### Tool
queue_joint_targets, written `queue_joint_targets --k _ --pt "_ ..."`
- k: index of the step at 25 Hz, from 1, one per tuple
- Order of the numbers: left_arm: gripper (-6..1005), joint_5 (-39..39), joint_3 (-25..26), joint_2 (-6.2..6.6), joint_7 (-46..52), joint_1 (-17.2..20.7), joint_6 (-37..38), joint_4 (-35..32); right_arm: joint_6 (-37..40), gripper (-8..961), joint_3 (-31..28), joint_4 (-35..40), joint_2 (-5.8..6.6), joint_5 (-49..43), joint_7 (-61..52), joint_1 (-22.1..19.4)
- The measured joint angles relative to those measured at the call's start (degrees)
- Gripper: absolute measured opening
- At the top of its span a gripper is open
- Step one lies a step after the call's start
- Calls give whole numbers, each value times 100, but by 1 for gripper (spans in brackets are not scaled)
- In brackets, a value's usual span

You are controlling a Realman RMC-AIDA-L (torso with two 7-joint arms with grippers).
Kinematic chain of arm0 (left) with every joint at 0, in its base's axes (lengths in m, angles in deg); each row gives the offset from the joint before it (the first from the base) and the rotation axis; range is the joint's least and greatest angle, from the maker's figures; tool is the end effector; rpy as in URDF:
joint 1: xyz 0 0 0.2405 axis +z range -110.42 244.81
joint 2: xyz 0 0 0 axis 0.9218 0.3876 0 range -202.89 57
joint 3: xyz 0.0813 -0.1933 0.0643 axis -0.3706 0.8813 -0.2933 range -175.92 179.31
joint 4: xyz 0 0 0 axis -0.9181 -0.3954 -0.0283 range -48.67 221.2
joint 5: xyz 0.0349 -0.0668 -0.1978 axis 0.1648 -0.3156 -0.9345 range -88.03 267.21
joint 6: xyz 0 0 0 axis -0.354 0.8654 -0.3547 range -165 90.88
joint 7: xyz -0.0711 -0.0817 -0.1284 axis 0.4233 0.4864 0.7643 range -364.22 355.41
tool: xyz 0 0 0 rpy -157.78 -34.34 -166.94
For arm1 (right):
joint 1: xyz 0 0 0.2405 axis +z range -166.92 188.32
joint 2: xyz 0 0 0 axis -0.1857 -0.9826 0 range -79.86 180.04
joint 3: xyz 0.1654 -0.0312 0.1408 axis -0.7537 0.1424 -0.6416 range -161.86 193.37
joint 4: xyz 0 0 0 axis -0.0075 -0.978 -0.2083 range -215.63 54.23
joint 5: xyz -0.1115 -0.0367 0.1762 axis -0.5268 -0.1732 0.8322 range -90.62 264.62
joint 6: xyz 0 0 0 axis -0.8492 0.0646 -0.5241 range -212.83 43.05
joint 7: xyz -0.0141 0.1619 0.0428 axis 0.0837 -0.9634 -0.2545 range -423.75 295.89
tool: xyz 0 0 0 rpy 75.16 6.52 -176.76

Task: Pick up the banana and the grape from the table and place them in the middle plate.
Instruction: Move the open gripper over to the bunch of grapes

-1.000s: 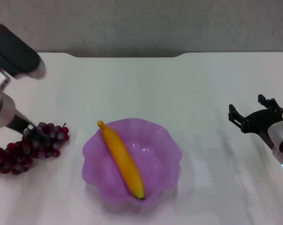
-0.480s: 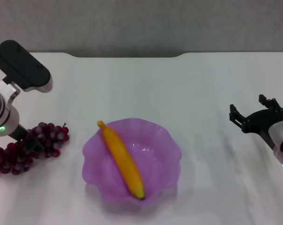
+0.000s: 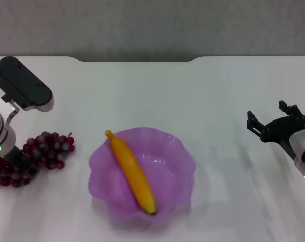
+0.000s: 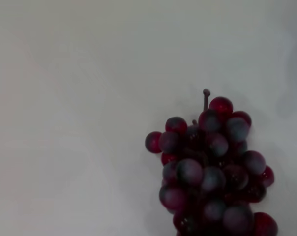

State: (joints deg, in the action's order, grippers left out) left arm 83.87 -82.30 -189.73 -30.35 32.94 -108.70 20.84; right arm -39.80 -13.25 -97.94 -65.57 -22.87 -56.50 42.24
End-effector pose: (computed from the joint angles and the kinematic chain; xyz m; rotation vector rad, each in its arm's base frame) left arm -0.2517 0.3836 0.0293 -2.1193 -0.7964 0.8231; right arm 0.2919 0.3717 -0.0447 -1.8289 0.5450 0.3586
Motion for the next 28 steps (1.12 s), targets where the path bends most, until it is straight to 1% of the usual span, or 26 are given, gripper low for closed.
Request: queue_joint_targets --k 8,13,18,22,24,28 --pt "792 15 -8 -3 68 -1 12 -32 0 888 0 1 0 0 -3 18" --pt "584 19 -16 -6 120 -3 81 -20 -1 888 0 7 0 0 -5 19" --pt "425 32 -77 -15 251 60 295 -30 -1 888 0 17 0 0 -5 19" --pt "387 130 -279 -18 455 185 589 -76 -1 889 0 18 1 1 -5 0" --pt "368 252 -416 -19 636 302 785 -168 0 889 0 19 5 3 -5 -11" --pt "350 371 -529 -20 885 504 1063 -314 5 888 0 15 9 2 -5 -14"
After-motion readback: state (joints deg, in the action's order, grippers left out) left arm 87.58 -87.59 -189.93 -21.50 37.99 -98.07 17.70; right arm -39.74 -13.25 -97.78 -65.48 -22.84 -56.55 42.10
